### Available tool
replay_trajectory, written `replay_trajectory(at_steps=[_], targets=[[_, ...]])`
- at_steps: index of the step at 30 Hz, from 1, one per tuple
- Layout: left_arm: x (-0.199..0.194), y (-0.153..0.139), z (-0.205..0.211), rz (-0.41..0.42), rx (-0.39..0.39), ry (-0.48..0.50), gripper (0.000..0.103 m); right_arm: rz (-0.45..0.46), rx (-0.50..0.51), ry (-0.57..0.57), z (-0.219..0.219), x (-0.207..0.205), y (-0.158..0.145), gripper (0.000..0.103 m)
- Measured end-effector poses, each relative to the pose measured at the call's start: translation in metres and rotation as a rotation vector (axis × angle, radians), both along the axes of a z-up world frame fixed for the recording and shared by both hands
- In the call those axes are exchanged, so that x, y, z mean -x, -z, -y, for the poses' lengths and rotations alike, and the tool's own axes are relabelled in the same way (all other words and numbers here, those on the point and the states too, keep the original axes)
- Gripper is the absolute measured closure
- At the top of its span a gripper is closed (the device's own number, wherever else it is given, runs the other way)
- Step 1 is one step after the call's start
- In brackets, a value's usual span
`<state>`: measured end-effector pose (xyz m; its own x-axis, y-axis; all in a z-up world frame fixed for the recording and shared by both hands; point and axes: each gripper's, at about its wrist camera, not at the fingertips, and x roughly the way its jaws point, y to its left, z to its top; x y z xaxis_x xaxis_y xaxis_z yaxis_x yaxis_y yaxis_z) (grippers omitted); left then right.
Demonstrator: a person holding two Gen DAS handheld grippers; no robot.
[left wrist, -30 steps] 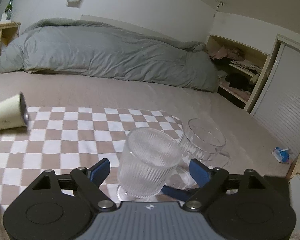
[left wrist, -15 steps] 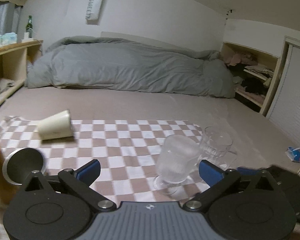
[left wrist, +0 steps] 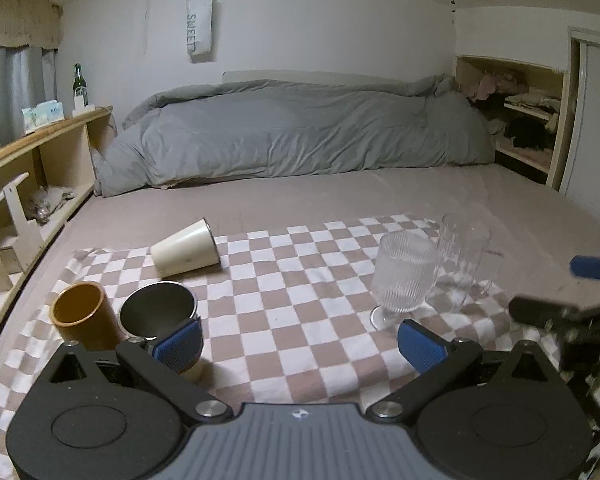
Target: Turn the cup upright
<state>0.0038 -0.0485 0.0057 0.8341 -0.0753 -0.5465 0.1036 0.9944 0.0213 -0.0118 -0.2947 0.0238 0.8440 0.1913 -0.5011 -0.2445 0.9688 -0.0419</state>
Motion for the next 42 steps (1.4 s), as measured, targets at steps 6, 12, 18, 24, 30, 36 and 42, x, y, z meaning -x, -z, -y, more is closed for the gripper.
replay_trajectory(at_steps=[6,12,18,24,30,36,42], targets=[[0.011,0.003,-0.004,-0.007,-0.010,-0.003,0.000,0.014,-0.018,0.062,0.006,0.013,0.000,0.000],[0.011,0.005,-0.009,-0.010,-0.008,-0.032,0.000,0.004,-0.034,0.075,0.006,0.020,0.003,0.000],[0.014,0.005,-0.007,-0.002,-0.021,-0.028,0.000,0.005,-0.038,0.073,0.007,0.022,0.004,0.000],[0.015,0.005,-0.007,-0.001,-0.022,-0.036,0.000,0.005,-0.032,0.067,0.006,0.024,0.002,0.000],[0.015,0.005,-0.007,-0.004,-0.022,-0.040,0.000,0.003,-0.032,0.064,0.006,0.024,0.002,0.000],[0.015,0.006,-0.008,-0.008,-0.024,-0.035,0.000,-0.002,-0.038,0.069,0.006,0.023,0.002,0.000],[0.015,0.007,-0.008,-0.009,-0.025,-0.033,0.000,-0.002,-0.039,0.068,0.007,0.023,0.003,0.000]])
